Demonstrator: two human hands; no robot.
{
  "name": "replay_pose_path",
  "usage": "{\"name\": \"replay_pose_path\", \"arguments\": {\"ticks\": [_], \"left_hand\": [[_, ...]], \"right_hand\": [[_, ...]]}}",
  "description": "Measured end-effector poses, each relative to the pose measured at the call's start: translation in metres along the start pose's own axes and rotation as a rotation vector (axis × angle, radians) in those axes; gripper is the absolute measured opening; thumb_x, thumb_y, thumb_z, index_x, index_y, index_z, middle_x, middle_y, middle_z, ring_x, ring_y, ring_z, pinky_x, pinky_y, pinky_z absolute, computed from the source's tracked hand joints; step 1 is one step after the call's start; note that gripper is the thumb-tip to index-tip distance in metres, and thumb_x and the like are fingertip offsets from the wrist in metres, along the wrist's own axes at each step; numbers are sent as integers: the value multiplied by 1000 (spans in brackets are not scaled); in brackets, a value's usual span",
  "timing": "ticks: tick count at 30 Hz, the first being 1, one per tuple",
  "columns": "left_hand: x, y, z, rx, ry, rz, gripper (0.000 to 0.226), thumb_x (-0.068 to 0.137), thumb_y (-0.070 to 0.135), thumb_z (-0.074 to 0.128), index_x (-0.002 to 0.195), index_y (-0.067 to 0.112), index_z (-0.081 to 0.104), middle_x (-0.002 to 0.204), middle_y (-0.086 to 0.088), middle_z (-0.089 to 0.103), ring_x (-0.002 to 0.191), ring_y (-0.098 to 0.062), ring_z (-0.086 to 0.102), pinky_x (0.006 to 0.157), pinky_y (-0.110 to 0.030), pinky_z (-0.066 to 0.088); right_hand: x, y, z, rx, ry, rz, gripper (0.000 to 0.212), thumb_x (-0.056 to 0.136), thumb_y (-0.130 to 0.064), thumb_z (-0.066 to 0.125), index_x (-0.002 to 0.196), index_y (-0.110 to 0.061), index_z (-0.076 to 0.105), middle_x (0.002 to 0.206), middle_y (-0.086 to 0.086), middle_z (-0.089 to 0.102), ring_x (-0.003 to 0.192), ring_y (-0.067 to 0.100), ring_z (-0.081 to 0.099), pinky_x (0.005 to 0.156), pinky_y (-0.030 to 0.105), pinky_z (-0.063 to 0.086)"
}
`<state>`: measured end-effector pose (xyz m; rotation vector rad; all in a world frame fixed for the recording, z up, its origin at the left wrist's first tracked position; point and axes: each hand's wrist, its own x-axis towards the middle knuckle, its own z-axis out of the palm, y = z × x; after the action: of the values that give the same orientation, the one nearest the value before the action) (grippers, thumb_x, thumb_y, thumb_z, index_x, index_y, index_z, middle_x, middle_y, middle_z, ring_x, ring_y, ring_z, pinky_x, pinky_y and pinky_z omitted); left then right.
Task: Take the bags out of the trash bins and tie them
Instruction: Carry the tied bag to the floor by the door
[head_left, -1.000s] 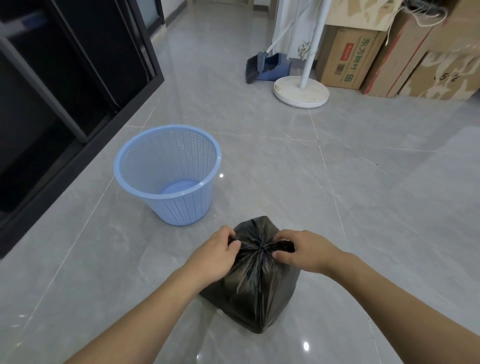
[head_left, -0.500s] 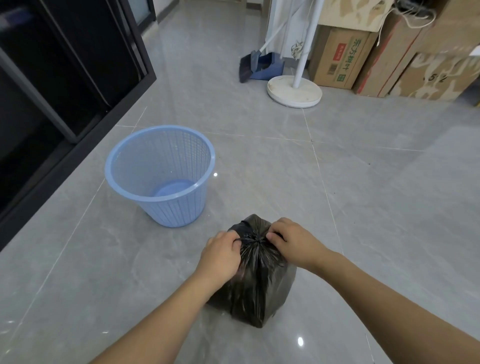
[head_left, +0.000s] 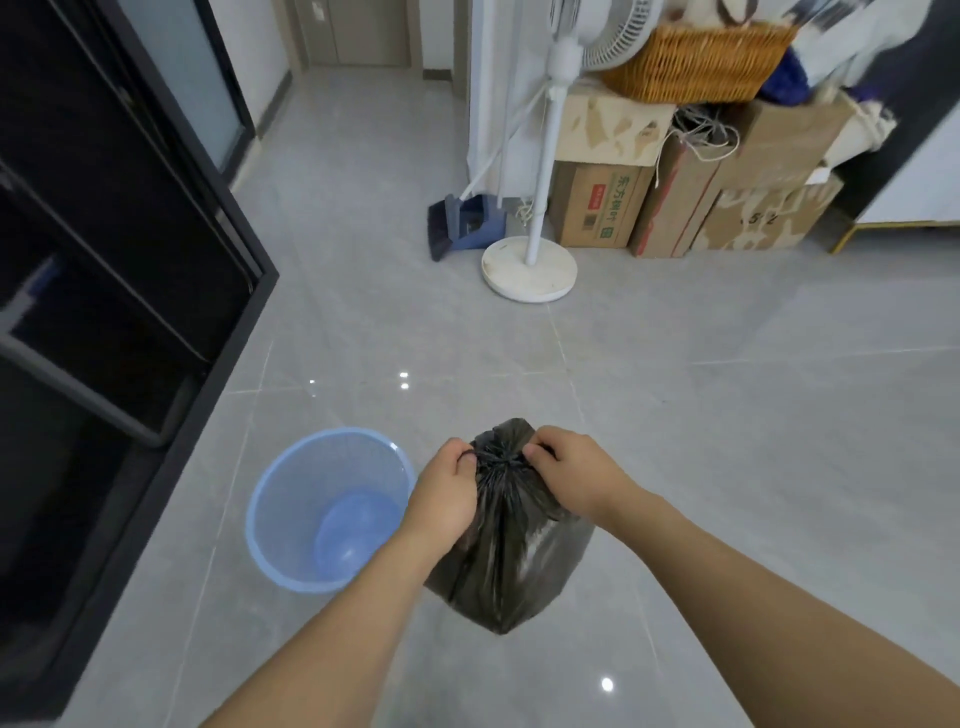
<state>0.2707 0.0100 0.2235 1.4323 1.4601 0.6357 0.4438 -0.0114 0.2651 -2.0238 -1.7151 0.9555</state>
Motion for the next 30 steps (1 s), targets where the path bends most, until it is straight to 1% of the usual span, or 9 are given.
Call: {"name": "replay_pose_path", "arguments": {"ticks": [3, 6, 9, 14, 17, 21, 23, 25, 30], "left_hand": [[-7, 118, -41, 26, -16, 44, 26, 99, 21, 38, 79, 27, 53, 77, 5, 59, 73, -7, 54, 61, -25, 37], [-26, 243, -80, 73, -25, 98, 25, 100, 23, 38, 80, 27, 52, 79, 5, 60, 75, -8, 55, 62, -25, 37], [-52, 368, -114, 156, -66, 172, 21, 100, 23, 39, 85, 27, 53, 83, 6, 60, 81, -11, 57, 66, -27, 38], [-109, 527, -132, 274, -83, 257, 21, 101, 26, 36, 91, 22, 54, 87, 1, 61, 81, -14, 56, 66, -31, 39], [-136, 586, -113, 283, -75, 309, 23, 102, 27, 35, 99, 20, 56, 92, -2, 63, 83, -17, 57, 70, -33, 44], [-165, 634, -69, 329, -61, 421, 21, 102, 31, 35, 95, 24, 53, 87, 2, 62, 82, -17, 58, 71, -36, 47], [-181, 651, -37, 377, -35, 522, 19, 102, 31, 35, 93, 23, 50, 83, 1, 60, 77, -20, 57, 65, -36, 45], [-198, 670, 3, 354, -28, 612, 16, 102, 30, 35, 91, 25, 46, 80, 1, 57, 71, -20, 55, 60, -35, 39], [-253, 730, 116, 258, -216, 750, 22, 102, 28, 36, 87, 17, 49, 76, -5, 56, 71, -24, 54, 64, -42, 44]], "right_hand": [[-24, -69, -97, 70, 66, 25, 25, 99, -33, 44, 77, -26, 53, 76, -4, 58, 70, 11, 53, 57, 24, 39], [-58, -136, -198, 153, 133, 63, 22, 98, -32, 46, 85, -21, 60, 80, -6, 61, 76, 13, 57, 61, 23, 41], [-99, -195, -296, 189, 198, 75, 21, 98, -32, 46, 84, -23, 59, 79, -9, 60, 76, 12, 56, 62, 24, 41], [-175, -254, -427, 141, 290, 69, 22, 99, -30, 43, 80, -24, 54, 71, -11, 54, 69, 11, 52, 56, 24, 36], [-212, -258, -476, 182, 381, 106, 22, 99, -30, 42, 85, -21, 57, 77, -8, 57, 71, 7, 51, 56, 23, 35], [-260, -234, -517, 316, 498, 139, 28, 99, -29, 43, 85, -14, 61, 76, -3, 60, 71, 9, 54, 56, 24, 36], [-286, -215, -533, 363, 546, 165, 33, 99, -29, 43, 79, -9, 60, 70, 0, 57, 67, 15, 52, 56, 28, 37], [-313, -192, -549, 436, 623, 202, 34, 99, -29, 43, 71, -14, 54, 66, -1, 52, 64, 15, 48, 56, 30, 36], [-393, -123, -602, 473, 907, 352, 37, 98, -30, 42, 63, -20, 42, 61, -4, 44, 59, 14, 42, 52, 28, 28]]}}
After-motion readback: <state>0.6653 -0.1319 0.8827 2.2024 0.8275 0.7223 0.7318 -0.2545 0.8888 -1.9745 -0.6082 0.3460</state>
